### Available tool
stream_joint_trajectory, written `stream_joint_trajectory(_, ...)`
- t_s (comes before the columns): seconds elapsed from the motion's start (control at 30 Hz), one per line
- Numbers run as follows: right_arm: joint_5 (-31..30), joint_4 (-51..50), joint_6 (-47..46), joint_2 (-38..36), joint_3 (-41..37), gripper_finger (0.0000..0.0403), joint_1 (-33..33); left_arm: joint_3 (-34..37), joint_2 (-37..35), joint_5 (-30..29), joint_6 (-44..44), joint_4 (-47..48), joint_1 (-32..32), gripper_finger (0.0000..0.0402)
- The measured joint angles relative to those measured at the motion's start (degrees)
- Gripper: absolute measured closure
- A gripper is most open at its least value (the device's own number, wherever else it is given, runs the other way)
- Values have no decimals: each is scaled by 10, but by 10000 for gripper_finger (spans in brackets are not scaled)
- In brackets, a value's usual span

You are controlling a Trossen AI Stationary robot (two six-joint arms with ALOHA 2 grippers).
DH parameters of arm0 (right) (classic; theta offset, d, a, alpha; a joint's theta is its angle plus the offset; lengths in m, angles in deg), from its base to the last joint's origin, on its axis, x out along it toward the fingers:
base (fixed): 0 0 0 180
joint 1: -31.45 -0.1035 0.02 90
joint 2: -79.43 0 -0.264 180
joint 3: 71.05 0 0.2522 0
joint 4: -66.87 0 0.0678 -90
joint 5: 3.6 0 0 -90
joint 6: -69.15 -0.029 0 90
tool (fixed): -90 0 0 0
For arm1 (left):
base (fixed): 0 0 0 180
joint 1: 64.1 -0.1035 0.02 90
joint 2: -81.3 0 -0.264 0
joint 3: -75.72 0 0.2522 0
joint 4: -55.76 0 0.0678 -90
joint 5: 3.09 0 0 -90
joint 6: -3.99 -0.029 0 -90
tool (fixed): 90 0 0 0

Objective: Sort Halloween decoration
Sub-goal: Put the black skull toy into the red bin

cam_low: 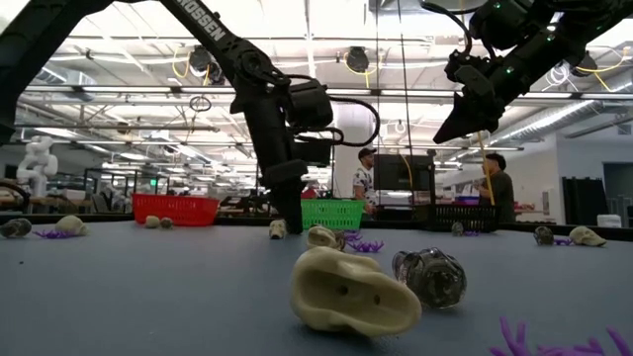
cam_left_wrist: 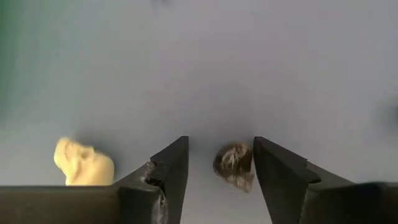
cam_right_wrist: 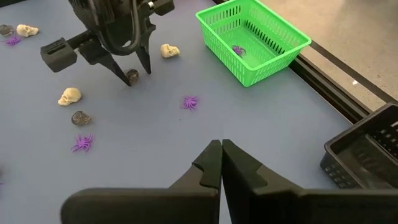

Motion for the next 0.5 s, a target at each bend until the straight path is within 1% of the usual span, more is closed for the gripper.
stream_joint_trajectory(0.23, 0, -1, 0, 0, 0, 403, 0, 20, -4, 5, -4, -20, -6, 287)
stream_joint_trajectory(0.43, 0, -1, 0, 0, 0, 403, 0, 24, -4, 6, -14, -19, -9, 338)
stream_joint_trajectory(0.5, 0, -1, 0, 0, 0, 403, 0, 19, -4, 6, -18, -14, -10, 345)
